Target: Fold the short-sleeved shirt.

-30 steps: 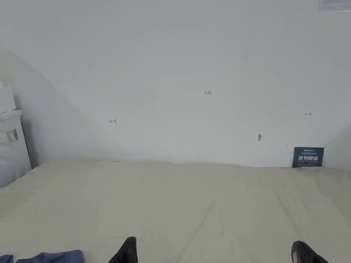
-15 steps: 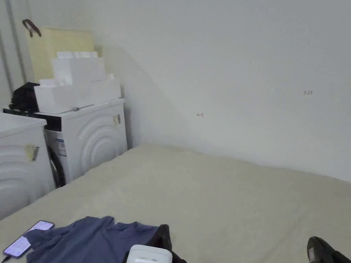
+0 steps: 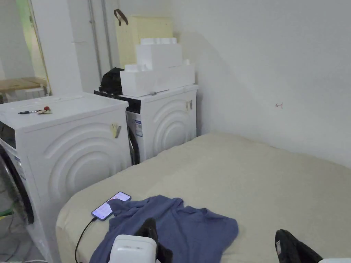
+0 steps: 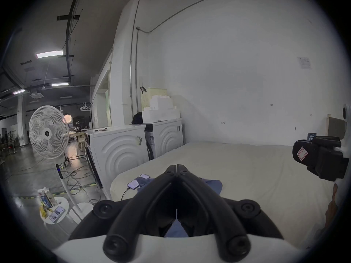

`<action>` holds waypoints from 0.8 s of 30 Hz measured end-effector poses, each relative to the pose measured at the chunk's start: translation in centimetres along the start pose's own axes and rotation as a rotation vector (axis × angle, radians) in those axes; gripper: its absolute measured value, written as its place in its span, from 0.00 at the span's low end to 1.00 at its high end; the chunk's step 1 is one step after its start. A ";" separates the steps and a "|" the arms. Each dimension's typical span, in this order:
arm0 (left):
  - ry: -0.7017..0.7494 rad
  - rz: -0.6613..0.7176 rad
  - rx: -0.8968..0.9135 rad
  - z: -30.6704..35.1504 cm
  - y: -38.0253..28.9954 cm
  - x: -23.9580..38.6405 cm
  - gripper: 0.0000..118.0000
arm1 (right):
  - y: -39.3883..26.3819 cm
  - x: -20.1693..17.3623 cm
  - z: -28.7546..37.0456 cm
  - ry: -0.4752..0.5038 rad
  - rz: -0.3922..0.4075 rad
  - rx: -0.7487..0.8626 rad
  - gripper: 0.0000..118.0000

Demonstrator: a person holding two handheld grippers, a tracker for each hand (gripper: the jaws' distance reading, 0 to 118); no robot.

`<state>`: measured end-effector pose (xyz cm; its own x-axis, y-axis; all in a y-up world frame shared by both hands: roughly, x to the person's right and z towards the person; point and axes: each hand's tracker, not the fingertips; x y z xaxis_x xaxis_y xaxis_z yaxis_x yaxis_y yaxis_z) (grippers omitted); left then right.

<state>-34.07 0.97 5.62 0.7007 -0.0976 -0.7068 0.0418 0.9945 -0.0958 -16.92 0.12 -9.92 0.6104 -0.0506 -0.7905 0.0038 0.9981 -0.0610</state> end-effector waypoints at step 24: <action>-0.133 0.139 -0.650 -23.0 -18.9 0.3 0.00 | -9.5 0.2 -14.0 0.068 0.020 -0.320 0.02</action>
<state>-50.97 -18.76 -8.91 0.7520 0.0767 -0.6547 -0.4626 0.7688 -0.4414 -27.94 -9.89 -18.02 0.5538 -0.0437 -0.8315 -0.2634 0.9382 -0.2247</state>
